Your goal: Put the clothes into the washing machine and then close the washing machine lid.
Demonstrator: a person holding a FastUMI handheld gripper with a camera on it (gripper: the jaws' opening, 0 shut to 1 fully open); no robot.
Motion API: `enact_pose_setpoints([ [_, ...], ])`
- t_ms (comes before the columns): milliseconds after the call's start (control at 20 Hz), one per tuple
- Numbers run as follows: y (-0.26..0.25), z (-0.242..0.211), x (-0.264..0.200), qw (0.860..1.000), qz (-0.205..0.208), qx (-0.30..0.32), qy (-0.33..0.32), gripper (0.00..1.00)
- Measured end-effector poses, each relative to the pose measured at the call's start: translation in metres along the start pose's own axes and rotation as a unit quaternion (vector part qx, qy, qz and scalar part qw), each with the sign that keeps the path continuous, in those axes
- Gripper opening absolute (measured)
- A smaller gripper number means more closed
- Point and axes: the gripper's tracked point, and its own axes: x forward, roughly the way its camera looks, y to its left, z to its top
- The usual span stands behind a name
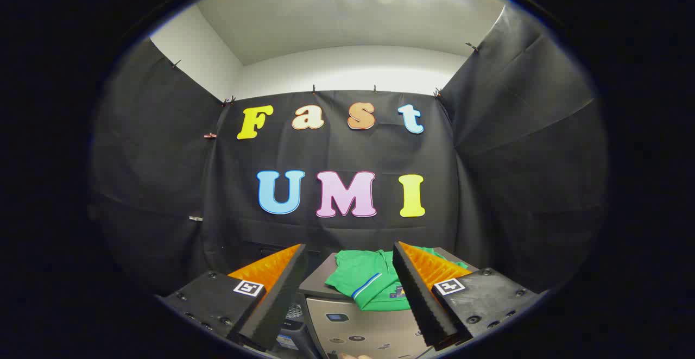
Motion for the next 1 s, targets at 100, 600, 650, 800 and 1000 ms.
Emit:
enact_pose_setpoints([
  [100,0.0002,0.0004,0.0009,1.0,-0.001,-0.001,-0.001,0.98],
  [600,-0.0003,0.003,-0.0024,1.0,-0.006,-0.007,-0.005,0.98],
  [650,-0.0004,0.0032,-0.0031,1.0,-0.007,-0.007,-0.005,0.98],
  [800,0.0012,0.0045,-0.0029,1.0,-0.001,-0.004,-0.007,0.98],
  [1000,-0.0032,0.0086,0.0031,1.0,-0.007,-0.011,-0.005,0.98],
])
